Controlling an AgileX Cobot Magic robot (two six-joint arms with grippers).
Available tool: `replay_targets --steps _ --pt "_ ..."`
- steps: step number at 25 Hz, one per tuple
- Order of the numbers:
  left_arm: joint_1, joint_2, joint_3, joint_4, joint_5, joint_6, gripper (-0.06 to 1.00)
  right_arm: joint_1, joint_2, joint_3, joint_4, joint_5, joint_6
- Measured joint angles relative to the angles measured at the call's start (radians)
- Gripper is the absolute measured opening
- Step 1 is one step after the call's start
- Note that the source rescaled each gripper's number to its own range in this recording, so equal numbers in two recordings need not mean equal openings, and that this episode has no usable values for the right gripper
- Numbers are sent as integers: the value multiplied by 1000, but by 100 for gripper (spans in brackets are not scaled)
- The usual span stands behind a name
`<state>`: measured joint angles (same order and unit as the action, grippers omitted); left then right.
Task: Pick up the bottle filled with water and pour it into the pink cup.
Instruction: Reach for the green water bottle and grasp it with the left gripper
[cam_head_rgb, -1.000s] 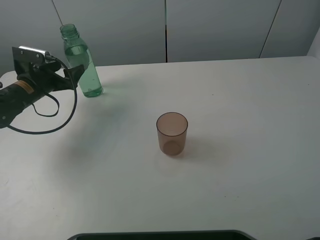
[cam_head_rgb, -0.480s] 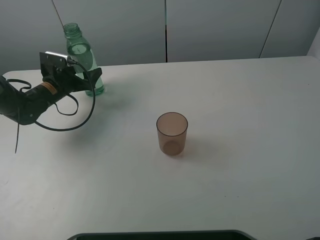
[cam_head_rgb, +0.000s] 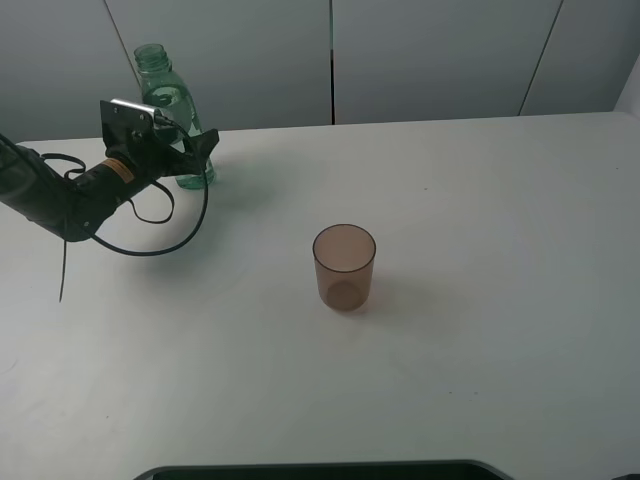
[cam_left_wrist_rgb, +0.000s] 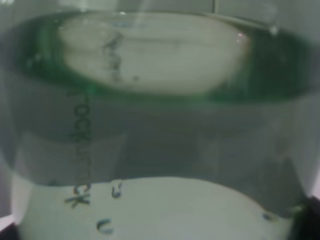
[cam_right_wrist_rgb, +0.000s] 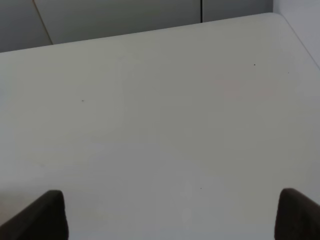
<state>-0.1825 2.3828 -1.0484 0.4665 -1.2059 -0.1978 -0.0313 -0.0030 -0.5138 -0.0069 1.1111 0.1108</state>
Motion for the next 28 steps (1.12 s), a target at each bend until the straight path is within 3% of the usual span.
replay_targets --steps 26,27,28 --pt "-11 4 -45 9 0 0 99 0 0 0 0 0 0" --pt "-11 4 -45 9 0 0 92 0 0 0 0 0 0" --pt "-11 4 -45 9 0 0 70 0 0 0 0 0 0"
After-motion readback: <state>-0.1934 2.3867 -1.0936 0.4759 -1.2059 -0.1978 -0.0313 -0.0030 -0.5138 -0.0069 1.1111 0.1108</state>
